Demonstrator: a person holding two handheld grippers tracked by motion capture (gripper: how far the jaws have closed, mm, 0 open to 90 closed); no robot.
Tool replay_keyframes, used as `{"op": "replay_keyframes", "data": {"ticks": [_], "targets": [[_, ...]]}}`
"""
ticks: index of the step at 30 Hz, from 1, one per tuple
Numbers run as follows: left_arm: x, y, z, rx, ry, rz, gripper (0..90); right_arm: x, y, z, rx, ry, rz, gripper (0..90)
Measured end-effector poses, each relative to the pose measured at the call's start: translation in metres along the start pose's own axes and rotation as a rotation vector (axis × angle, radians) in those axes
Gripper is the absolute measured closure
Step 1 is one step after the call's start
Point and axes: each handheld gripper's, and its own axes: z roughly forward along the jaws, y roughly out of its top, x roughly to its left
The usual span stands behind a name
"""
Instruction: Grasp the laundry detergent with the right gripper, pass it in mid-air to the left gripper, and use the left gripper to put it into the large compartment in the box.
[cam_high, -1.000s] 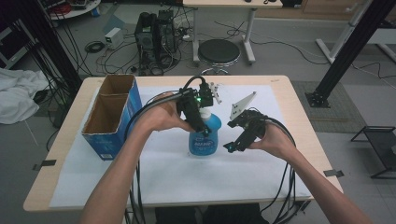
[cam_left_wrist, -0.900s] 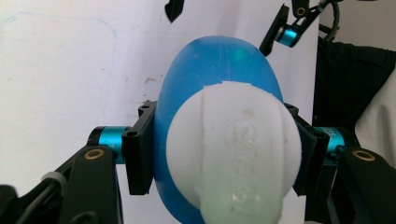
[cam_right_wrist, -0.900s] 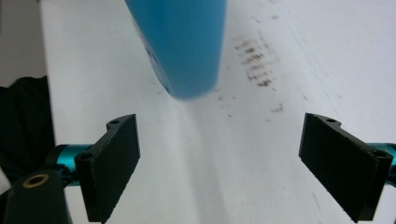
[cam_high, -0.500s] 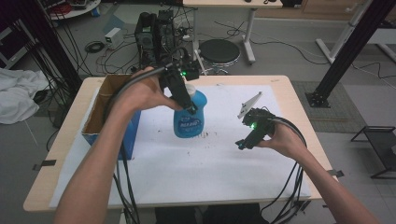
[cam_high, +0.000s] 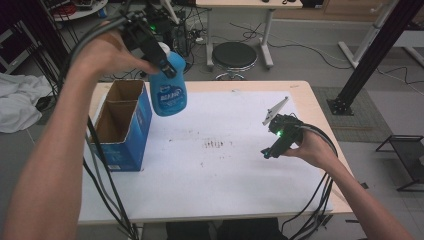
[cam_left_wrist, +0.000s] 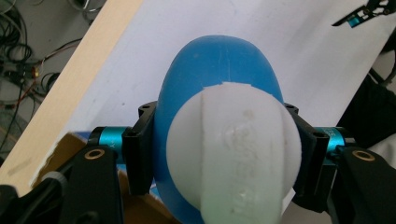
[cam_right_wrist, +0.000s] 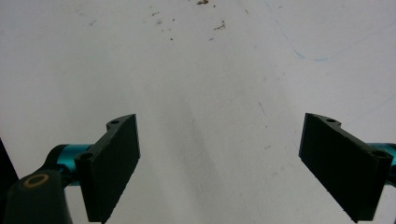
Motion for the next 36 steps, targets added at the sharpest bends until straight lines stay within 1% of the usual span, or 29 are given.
{"op": "replay_keyframes", "data": {"ticks": [1, 2, 3, 4, 5, 7, 8, 9, 10, 11, 12, 13, 14, 16, 17, 18, 19, 20, 21, 22, 24, 27, 28, 29, 32, 33, 34, 35, 36], "targets": [[0.004, -0.004, -0.003, -0.01, 0.008, -0.025, 38.0, 0.0, -0.001, 0.0, 0.001, 0.0, 0.005, 11.7], [0.004, -0.004, -0.003, -0.01, 0.008, -0.025, 38.0, 0.0, -0.001, 0.0, 0.0, 0.0, 0.007, 11.7], [0.008, -0.007, -0.006, -0.006, 0.019, -0.033, 38.0, 0.0, -0.001, 0.0, 0.0, 0.0, 0.007, 11.7], [0.015, -0.014, -0.012, 0.004, 0.034, -0.057, 38.0, -0.001, -0.001, -0.001, -0.001, 0.001, 0.008, 11.7], [0.015, -0.014, -0.012, 0.004, 0.034, -0.057, 38.0, -0.001, -0.002, -0.001, -0.002, 0.003, 0.009, 11.7], [0.022, -0.021, -0.015, -0.016, 0.048, -0.102, 38.0, -0.001, -0.002, -0.001, 0.0, 0.001, 0.014, 11.7], [0.025, -0.026, -0.018, -0.012, 0.053, -0.108, 38.0, -0.001, -0.002, -0.001, 0.0, 0.001, 0.014, 11.7], [0.032, -0.034, -0.022, -0.014, 0.065, -0.13, 38.0, -0.002, -0.003, -0.001, -0.003, 0.0, 0.007, 11.7], [0.036, -0.037, -0.025, 0.002, 0.067, -0.124, 38.0, -0.002, -0.003, -0.001, 0.002, -0.001, 0.011, 11.7], [0.038, -0.041, -0.025, -0.01, 0.077, -0.148, 38.0, -0.003, -0.003, -0.001, 0.001, 0.0, 0.003, 11.7], [0.041, -0.044, -0.027, 0.0, 0.079, -0.152, 38.0, -0.002, -0.004, -0.001, 0.002, -0.002, 0.011, 11.7], [0.043, -0.048, -0.028, -0.001, 0.084, -0.161, 38.0, -0.003, -0.004, -0.001, 0.003, -0.002, 0.01, 11.7], [0.043, -0.048, -0.028, -0.001, 0.084, -0.161, 38.0, -0.003, -0.004, -0.001, 0.003, -0.002, 0.01, 11.7], [0.047, -0.055, -0.03, 0.008, 0.097, -0.168, 38.0, -0.003, -0.004, 0.0, 0.003, -0.003, 0.01, 11.7], [0.048, -0.058, -0.03, 0.007, 0.099, -0.169, 38.0, -0.003, -0.004, -0.001, 0.013, -0.007, 0.021, 11.7], [0.049, -0.062, -0.03, 0.009, 0.099, -0.183, 38.0, -0.002, -0.005, -0.001, 0.018, -0.006, 0.028, 11.7], [0.051, -0.064, -0.031, 0.015, 0.101, -0.175, 38.0, -0.004, -0.005, 0.0, 0.004, -0.004, 0.012, 11.7], [0.052, -0.067, -0.03, 0.021, 0.104, -0.181, 38.0, -0.004, -0.005, 0.001, -0.008, -0.006, 0.013, 11.6], [0.053, -0.07, -0.03, 0.039, 0.104, -0.167, 38.0, -0.004, -0.006, 0.001, -0.004, -0.005, 0.014, 11.7], [0.053, -0.073, -0.028, 0.027, 0.107, -0.181, 38.0, -0.003, -0.006, 0.001, -0.007, -0.009, 0.025, 11.7], [0.054, -0.079, -0.025, 0.043, 0.103, -0.189, 38.0, -0.004, -0.006, 0.001, -0.008, -0.008, 0.022, 11.7], [0.057, -0.088, -0.019, 0.043, 0.103, -0.207, 38.0, -0.004, -0.007, 0.001, -0.004, -0.012, 0.025, 11.7], [0.058, -0.092, -0.017, 0.049, 0.102, -0.204, 38.0, -0.004, -0.007, 0.001, -0.006, -0.012, 0.031, 11.7], [0.059, -0.095, -0.015, 0.053, 0.101, -0.215, 38.0, -0.004, -0.008, 0.001, -0.006, -0.011, 0.026, 11.7], [0.062, -0.104, -0.008, 0.059, 0.097, -0.228, 38.0, -0.005, -0.01, 0.001, -0.003, -0.009, 0.019, 11.7], [0.063, -0.107, -0.006, 0.067, 0.095, -0.226, 38.0, -0.005, -0.01, 0.001, 0.001, -0.012, 0.024, 11.7], [0.064, -0.109, -0.004, 0.062, 0.094, -0.238, 38.0, -0.005, -0.01, 0.001, 0.001, -0.013, 0.028, 11.7], [0.065, -0.111, -0.001, 0.07, 0.091, -0.233, 38.0, -0.004, -0.01, 0.0, 0.014, -0.017, 0.039, 11.7], [0.065, -0.113, 0.001, 0.071, 0.088, -0.239, 38.0, -0.004, -0.01, 0.001, 0.013, -0.019, 0.037, 11.7]]}}
